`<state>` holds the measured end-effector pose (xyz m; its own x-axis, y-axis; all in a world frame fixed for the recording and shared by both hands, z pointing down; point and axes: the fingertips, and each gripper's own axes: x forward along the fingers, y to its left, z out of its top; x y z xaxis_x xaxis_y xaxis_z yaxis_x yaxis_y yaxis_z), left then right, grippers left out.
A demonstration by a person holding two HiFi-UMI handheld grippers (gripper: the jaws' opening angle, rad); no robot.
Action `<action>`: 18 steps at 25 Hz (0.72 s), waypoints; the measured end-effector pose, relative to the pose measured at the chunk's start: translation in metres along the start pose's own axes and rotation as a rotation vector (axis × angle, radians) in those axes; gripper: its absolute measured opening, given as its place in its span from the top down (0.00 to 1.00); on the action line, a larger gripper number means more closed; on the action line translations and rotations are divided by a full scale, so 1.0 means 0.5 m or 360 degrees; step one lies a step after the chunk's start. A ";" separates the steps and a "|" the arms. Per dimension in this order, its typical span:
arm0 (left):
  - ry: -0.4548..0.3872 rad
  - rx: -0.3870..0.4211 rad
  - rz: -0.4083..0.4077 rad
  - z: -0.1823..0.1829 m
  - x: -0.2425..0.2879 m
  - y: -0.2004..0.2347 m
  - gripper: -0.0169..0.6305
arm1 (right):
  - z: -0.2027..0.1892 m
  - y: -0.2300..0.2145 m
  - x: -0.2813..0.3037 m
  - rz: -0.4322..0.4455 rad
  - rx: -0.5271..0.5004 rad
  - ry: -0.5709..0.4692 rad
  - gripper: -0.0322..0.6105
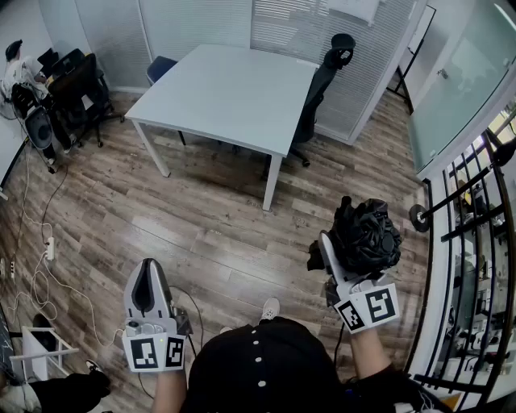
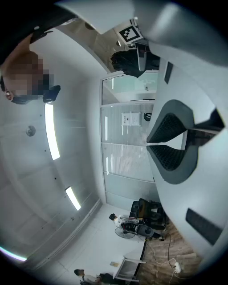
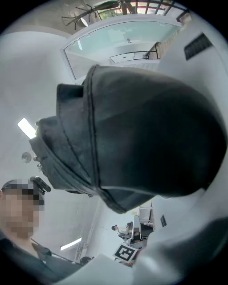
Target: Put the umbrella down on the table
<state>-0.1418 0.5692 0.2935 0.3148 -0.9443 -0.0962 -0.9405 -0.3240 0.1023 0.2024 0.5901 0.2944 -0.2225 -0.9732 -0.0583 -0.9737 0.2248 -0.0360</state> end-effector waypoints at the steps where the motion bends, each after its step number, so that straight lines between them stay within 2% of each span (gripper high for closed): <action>1: 0.0001 0.0002 0.0002 -0.002 0.003 -0.003 0.93 | -0.002 -0.003 0.002 0.0006 0.0004 0.0001 0.53; 8: 0.0017 0.0010 -0.0007 -0.013 0.026 -0.028 0.93 | -0.012 -0.031 0.007 0.0013 0.0013 0.0010 0.53; 14: 0.0011 0.0027 0.0025 -0.020 0.050 -0.055 0.93 | -0.020 -0.070 0.020 0.0062 0.0144 -0.0033 0.53; 18: -0.0003 0.0040 0.0075 -0.020 0.065 -0.073 0.93 | -0.028 -0.096 0.036 0.0104 0.0155 -0.0030 0.53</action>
<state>-0.0959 0.5499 0.2967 0.2700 -0.9583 -0.0940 -0.9571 -0.2777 0.0820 0.2443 0.5609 0.3091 -0.2833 -0.9555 -0.0822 -0.9478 0.2920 -0.1282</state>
